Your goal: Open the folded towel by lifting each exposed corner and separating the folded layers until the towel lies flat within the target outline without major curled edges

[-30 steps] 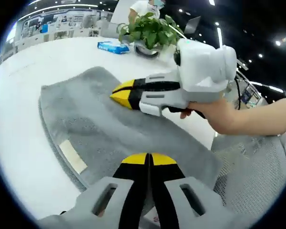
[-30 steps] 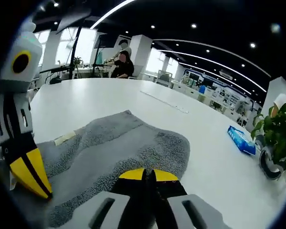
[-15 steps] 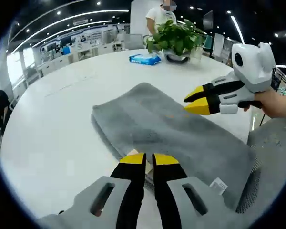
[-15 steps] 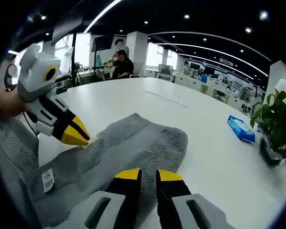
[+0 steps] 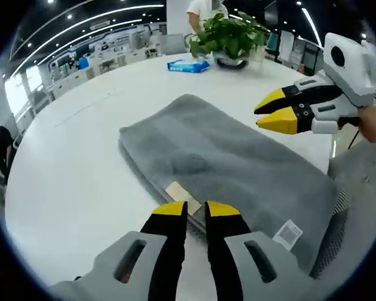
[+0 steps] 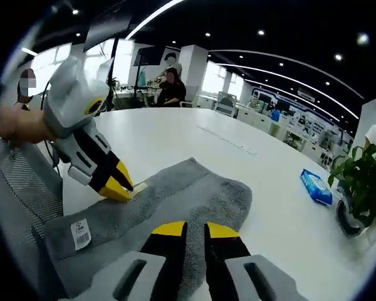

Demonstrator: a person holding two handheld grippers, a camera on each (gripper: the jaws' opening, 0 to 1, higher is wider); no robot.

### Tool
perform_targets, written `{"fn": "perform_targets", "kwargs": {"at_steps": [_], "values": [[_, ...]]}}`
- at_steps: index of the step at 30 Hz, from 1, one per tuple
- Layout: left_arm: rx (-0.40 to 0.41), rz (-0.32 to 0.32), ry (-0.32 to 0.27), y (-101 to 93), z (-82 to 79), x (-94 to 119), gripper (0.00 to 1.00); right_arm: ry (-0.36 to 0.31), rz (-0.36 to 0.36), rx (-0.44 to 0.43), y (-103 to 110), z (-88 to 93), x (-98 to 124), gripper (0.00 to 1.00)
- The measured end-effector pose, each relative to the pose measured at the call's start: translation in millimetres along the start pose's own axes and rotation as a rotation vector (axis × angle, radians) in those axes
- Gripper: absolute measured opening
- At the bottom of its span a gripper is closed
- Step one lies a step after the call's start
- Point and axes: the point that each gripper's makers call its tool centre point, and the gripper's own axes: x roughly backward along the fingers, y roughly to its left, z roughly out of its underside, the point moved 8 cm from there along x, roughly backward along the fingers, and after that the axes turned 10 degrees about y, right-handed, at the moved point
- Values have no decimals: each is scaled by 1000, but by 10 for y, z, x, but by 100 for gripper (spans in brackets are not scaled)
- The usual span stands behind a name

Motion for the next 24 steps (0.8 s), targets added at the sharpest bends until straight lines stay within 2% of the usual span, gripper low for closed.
{"fn": "perform_targets", "kwargs": {"at_steps": [2, 3, 5, 6, 8, 10, 12, 14, 20, 22, 24], "values": [[-31, -11, -1, -14, -7, -9, 10, 1, -17, -9, 23, -2, -26, 8], [-20, -11, -7, 0, -10, 3, 10, 4, -23, -6, 35, -2, -38, 8], [64, 20, -4, 32, 17, -6, 10, 12, -32, 6, 54, 3, -60, 8], [79, 26, -4, 42, 19, -4, 10, 12, -36, 8, 59, 1, -62, 8], [154, 10, -13, 133, 28, 27, 9, 9, -49, -7, 68, -6, -70, 8], [177, 2, -15, 204, 45, 35, 8, 10, -51, -10, 70, -6, -78, 8], [237, 38, 3, 185, 81, 16, 8, 16, -56, -9, 81, -2, -84, 8], [258, 88, 4, 134, 71, 10, 6, 13, -75, -14, 110, -9, -95, 8], [156, 51, -18, 99, 15, 49, 0, 14, -114, -2, 194, -24, -122, 7], [114, 30, -76, 88, -69, 98, 0, 11, -131, -16, 213, -29, -121, 7], [80, 39, -133, 45, -144, 139, 0, 10, -143, -32, 221, -32, -120, 7]]}}
